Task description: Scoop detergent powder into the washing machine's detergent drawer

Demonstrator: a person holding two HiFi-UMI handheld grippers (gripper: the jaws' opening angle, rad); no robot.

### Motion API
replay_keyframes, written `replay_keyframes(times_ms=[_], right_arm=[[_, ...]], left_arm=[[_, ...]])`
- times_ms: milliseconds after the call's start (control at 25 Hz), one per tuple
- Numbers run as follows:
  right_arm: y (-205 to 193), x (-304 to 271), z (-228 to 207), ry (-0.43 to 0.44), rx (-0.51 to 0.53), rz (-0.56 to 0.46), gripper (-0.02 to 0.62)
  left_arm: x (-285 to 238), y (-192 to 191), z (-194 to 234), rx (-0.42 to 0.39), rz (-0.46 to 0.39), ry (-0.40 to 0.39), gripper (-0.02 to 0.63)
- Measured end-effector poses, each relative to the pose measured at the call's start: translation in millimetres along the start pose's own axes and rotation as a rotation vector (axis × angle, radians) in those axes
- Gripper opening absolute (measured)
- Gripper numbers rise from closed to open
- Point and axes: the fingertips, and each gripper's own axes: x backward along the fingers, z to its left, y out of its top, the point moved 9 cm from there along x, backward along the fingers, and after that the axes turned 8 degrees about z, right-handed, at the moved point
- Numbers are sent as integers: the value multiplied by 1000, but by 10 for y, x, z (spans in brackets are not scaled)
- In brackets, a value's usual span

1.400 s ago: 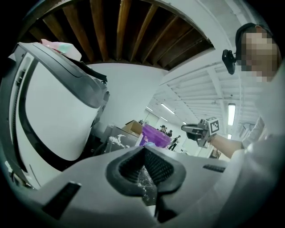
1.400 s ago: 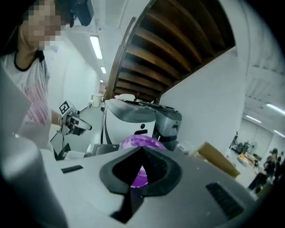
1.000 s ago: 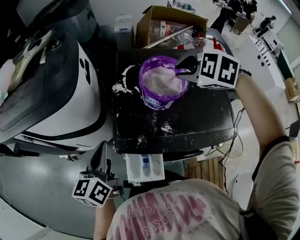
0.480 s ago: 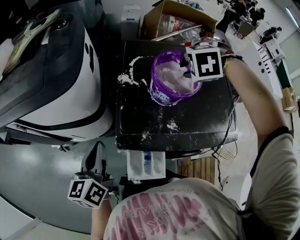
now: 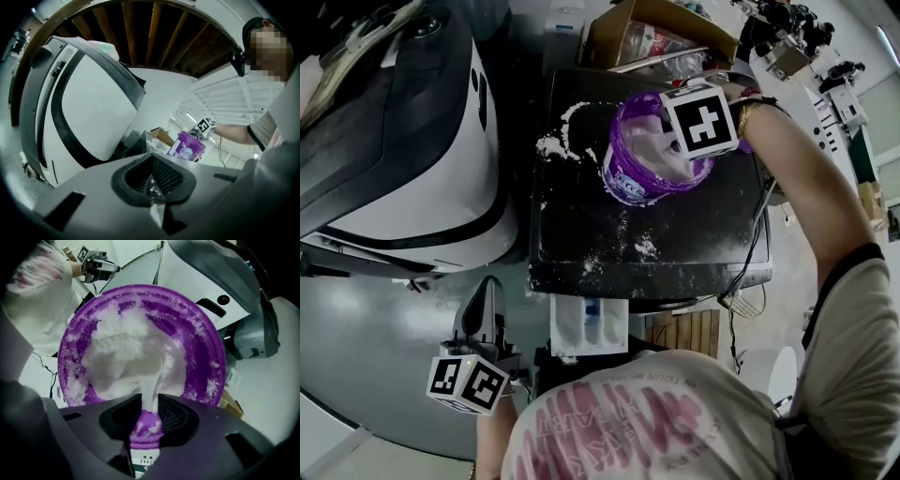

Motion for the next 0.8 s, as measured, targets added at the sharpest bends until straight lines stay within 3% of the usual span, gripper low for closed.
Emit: replay_keyframes(times_ms=[200, 440, 800], right_arm=[[13, -17, 11, 24, 15, 13, 66], [-26, -5, 60, 28, -6, -24, 61], [-125, 80, 168, -42, -40, -83, 51]], left_arm=[[-6, -15, 13, 6, 0, 2, 3], [15, -17, 15, 6, -5, 9, 3], [2, -7, -65, -6, -8, -1, 3]])
